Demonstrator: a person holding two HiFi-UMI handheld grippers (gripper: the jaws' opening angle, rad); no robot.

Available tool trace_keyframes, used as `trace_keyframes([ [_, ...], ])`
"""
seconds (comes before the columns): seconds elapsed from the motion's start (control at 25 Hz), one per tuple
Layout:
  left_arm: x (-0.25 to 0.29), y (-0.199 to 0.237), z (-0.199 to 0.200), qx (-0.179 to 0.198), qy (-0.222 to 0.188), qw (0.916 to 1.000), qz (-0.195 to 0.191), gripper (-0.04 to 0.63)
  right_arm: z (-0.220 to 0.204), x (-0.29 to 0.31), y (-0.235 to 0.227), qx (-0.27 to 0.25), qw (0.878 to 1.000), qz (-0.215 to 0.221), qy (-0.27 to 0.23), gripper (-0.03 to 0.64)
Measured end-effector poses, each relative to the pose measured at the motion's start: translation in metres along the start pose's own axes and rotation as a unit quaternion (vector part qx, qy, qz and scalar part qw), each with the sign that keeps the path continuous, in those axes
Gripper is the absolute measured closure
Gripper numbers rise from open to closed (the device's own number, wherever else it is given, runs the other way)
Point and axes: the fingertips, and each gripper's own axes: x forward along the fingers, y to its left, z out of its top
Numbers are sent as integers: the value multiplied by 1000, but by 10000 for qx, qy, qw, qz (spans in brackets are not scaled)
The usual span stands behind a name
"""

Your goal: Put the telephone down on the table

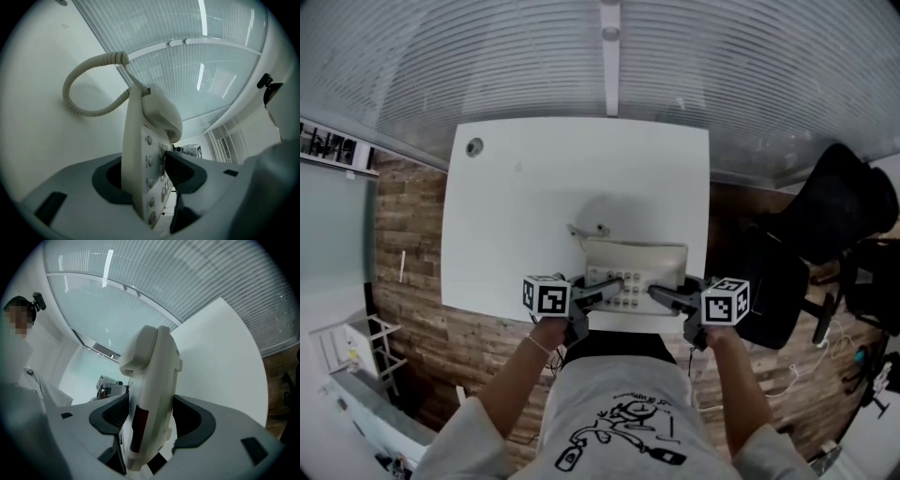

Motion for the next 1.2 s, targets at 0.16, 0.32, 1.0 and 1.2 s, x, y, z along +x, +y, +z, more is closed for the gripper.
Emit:
trace_keyframes([
  [0.16, 4, 10, 1, -11, 40, 10000, 60, 388, -2, 5, -10, 72, 10000, 36, 14, 311],
  [0.32, 7, 19, -1, -33, 91, 9999, 115, 387, -6, 9, -19, 164, 9999, 40, 40, 311],
  [1.0, 16, 55, -11, -240, 178, 9994, 190, 383, -22, 26, -50, 417, 9988, -46, 233, 311],
  [1.2, 17, 62, -14, -241, 180, 9993, 242, 383, -25, 28, -55, 423, 9987, -51, 282, 311],
])
